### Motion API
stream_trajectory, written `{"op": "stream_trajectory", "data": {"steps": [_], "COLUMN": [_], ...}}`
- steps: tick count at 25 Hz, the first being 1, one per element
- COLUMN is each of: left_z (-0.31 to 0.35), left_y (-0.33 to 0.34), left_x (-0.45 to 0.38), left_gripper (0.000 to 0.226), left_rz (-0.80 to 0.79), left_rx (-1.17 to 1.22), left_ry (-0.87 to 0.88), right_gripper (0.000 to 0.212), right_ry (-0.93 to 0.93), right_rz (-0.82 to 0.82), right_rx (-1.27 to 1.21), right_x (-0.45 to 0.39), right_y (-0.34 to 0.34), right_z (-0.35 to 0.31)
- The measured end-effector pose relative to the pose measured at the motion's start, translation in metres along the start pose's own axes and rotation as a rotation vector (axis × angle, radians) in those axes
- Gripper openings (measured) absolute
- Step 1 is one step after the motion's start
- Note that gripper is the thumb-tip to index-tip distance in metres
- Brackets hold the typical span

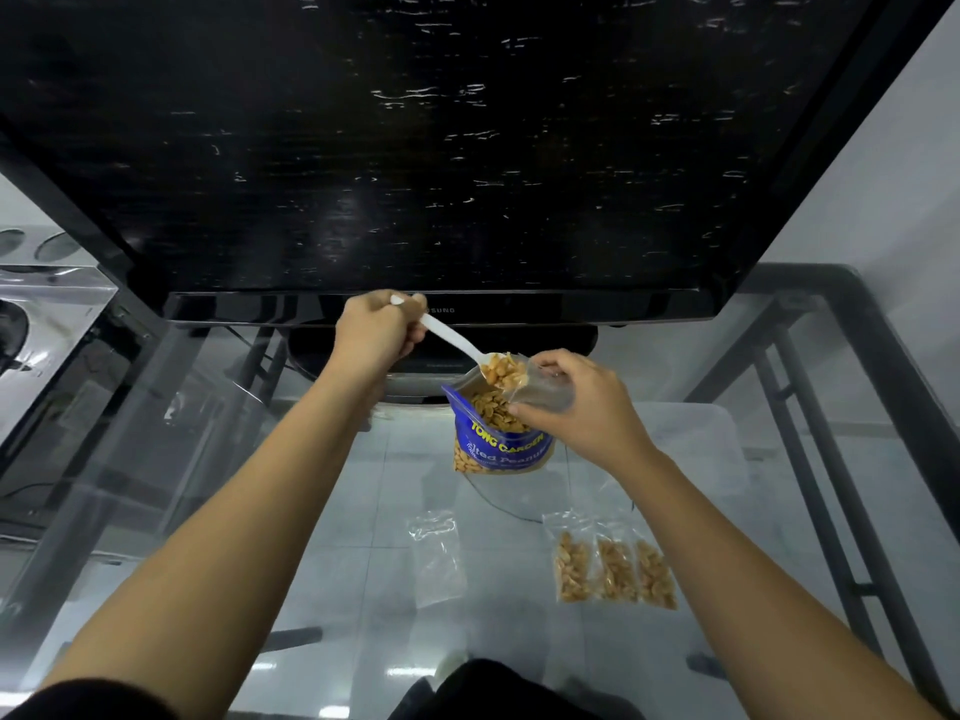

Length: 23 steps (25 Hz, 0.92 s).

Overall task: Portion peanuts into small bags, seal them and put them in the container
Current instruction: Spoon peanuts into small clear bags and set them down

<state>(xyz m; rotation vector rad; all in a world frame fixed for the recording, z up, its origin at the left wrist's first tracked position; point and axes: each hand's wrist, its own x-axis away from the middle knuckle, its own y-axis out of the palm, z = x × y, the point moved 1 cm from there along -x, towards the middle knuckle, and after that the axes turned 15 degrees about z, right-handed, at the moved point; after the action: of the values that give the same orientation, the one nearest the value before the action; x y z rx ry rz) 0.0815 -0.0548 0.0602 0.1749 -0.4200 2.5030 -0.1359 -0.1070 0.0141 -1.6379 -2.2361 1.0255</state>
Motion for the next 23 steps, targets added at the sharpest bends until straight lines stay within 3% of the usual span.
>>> {"op": "stream_trajectory", "data": {"steps": [2,7,11,14,16,20,23], "left_z": [0.014,0.055,0.074,0.074,0.056,-0.014,-0.044], "left_y": [0.005,0.010,0.001,-0.012,-0.012,0.018,0.024], "left_x": [0.012,0.056,0.070,0.051,0.036,0.043,0.041], "left_gripper": [0.015,0.017,0.017,0.017,0.017,0.017,0.019], "left_rz": [-0.021,-0.129,-0.027,0.214,0.252,-0.144,-0.126], "left_rx": [-0.091,-0.373,-0.370,-0.141,-0.096,-0.589,-0.472], "left_ry": [0.138,0.682,0.966,0.798,0.656,0.725,0.470], "right_gripper": [0.048,0.045,0.043,0.043,0.043,0.043,0.048], "right_ry": [0.041,0.142,0.202,0.250,0.279,0.333,0.356], "right_rz": [0.037,0.157,0.247,0.265,0.266,0.227,0.180], "right_rx": [-0.076,-0.282,-0.407,-0.435,-0.436,-0.408,-0.396], "right_x": [0.003,0.011,0.010,0.010,0.011,0.017,0.019], "right_y": [0.005,0.016,0.016,0.010,0.006,0.003,0.005], "right_z": [-0.001,-0.010,-0.016,-0.011,-0.004,0.008,0.014]}}
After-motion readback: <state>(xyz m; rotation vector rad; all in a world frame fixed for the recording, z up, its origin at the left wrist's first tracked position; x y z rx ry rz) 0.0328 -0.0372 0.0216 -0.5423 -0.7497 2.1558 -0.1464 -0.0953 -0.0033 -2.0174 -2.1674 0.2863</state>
